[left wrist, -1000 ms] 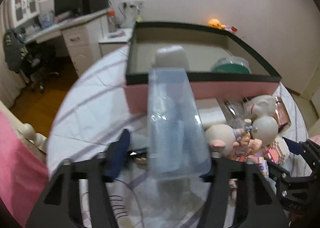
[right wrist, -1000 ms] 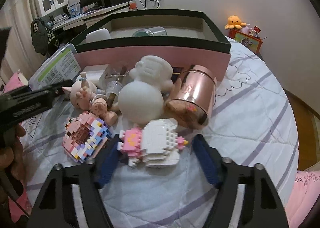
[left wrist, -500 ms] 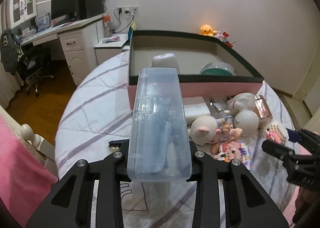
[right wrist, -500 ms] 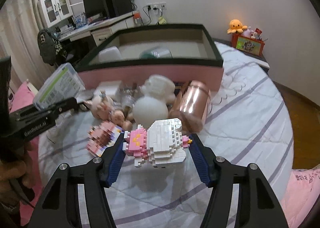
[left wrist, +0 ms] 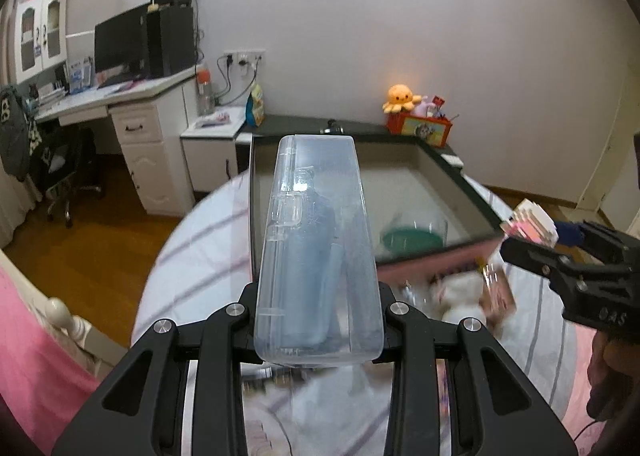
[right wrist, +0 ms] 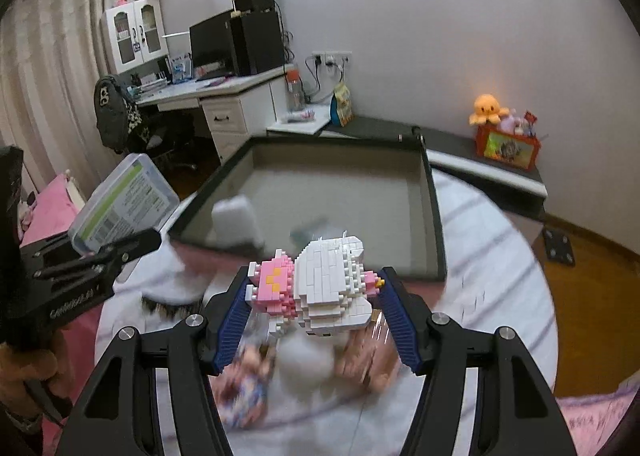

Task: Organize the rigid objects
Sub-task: 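Lower both held items into the box and open both tools, then withdraw both tools from the box toward the remaining items, then grasp the black hair clip with the left tool while the right grasps the pink block ring, then carry both items into the box and open both tools, then withdraw both tools from the box toward the remaining items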

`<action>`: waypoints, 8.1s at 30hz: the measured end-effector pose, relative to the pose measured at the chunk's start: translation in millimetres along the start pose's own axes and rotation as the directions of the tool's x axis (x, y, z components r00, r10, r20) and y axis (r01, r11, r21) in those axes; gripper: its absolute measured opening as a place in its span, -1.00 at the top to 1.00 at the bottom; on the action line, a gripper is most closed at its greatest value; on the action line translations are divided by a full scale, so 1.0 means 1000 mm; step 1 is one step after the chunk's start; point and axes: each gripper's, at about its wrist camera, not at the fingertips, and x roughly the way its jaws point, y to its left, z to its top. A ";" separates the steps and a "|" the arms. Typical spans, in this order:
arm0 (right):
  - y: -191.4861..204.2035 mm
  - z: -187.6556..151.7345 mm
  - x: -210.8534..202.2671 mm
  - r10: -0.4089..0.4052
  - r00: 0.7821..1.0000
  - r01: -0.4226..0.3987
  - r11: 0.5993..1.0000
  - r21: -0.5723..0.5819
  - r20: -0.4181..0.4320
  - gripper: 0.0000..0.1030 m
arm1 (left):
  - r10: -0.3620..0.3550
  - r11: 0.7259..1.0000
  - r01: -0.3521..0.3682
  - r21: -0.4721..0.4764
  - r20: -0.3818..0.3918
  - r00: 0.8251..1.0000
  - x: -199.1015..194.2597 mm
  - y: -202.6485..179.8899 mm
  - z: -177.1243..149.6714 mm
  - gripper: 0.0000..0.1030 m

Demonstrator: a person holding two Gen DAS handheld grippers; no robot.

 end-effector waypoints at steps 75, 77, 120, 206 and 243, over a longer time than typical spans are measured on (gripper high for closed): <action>0.012 -0.030 -0.059 -0.080 0.995 0.071 0.988 0.134 0.066 -0.74 | 0.070 0.996 -0.067 -0.063 0.046 0.996 -0.078 0.015 -0.020 -0.99; 0.016 -0.039 -0.061 -0.075 0.995 0.066 0.988 0.142 0.058 -0.74 | 0.070 0.995 -0.067 -0.071 0.046 0.996 -0.082 0.015 -0.025 -0.99; 0.059 -0.099 0.023 0.003 0.975 0.017 0.996 0.087 -0.223 -0.74 | 0.075 0.994 -0.059 0.093 -0.185 0.980 0.036 0.032 -0.074 -0.99; -0.056 0.060 0.116 -0.014 0.995 0.022 0.997 0.076 -0.096 -0.24 | -0.250 0.967 0.254 0.027 -0.098 0.963 0.134 -0.026 0.092 0.63; -0.024 0.019 -0.020 -0.065 0.995 0.050 0.983 0.179 0.080 -0.75 | 0.020 1.000 -0.020 0.006 0.079 0.997 -0.016 0.019 0.027 -0.99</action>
